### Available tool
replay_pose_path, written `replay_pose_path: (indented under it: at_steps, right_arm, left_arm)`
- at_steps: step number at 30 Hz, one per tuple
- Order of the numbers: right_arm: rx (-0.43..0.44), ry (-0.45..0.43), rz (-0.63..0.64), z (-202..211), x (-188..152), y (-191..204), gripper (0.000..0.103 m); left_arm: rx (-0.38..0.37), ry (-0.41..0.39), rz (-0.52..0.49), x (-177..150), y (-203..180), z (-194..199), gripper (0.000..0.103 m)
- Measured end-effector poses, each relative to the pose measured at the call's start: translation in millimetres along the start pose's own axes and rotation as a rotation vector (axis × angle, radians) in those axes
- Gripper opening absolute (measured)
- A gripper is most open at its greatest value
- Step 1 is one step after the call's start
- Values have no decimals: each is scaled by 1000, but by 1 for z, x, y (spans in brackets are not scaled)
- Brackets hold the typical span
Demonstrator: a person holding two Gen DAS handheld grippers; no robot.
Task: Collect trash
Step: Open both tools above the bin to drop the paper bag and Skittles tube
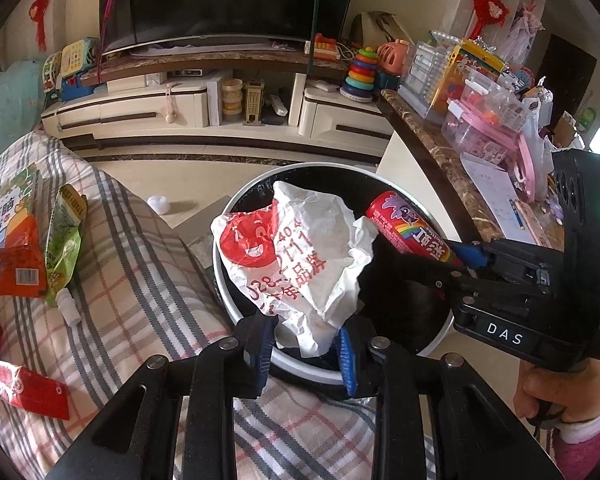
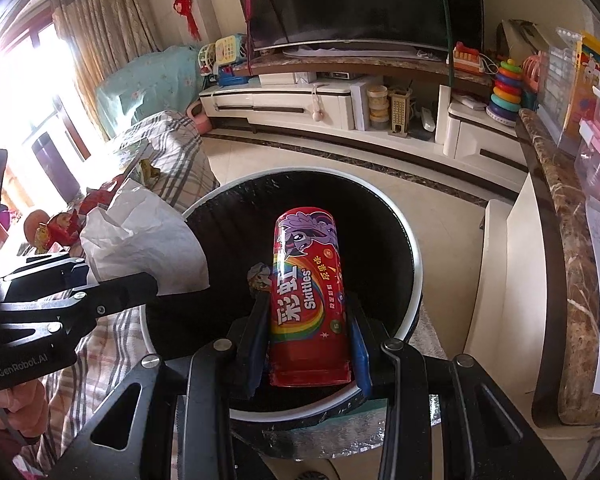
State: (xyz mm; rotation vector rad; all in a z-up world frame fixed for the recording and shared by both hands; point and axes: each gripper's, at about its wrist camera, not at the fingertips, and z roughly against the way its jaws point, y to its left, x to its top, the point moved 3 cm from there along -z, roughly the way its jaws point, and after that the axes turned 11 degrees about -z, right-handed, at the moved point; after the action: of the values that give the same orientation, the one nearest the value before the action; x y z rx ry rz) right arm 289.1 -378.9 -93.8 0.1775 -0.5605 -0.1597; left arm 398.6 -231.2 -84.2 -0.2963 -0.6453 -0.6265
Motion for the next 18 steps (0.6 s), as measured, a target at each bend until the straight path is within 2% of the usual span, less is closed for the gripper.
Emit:
replay_pose_path:
  at_steps: [1, 5, 9, 15, 18]
  right_arm:
    - [-2, 1, 1, -1, 1, 0, 36]
    - [-3, 9, -7, -3, 4, -3, 37]
    - [0, 9, -21, -4, 5, -3, 50]
    - [21, -18, -41, 7, 2, -1, 53]
    - [46, -38, -53, 14, -1, 3, 66]
  left_arm:
    - [6, -2, 1, 1, 0, -1, 29]
    - [20, -5, 3, 2, 0, 0, 50]
    - [30, -7, 0, -3, -1, 3, 52]
    - [36, -20, 52, -29, 7, 19, 55]
    - [40, -23, 83, -49, 14, 31, 56]
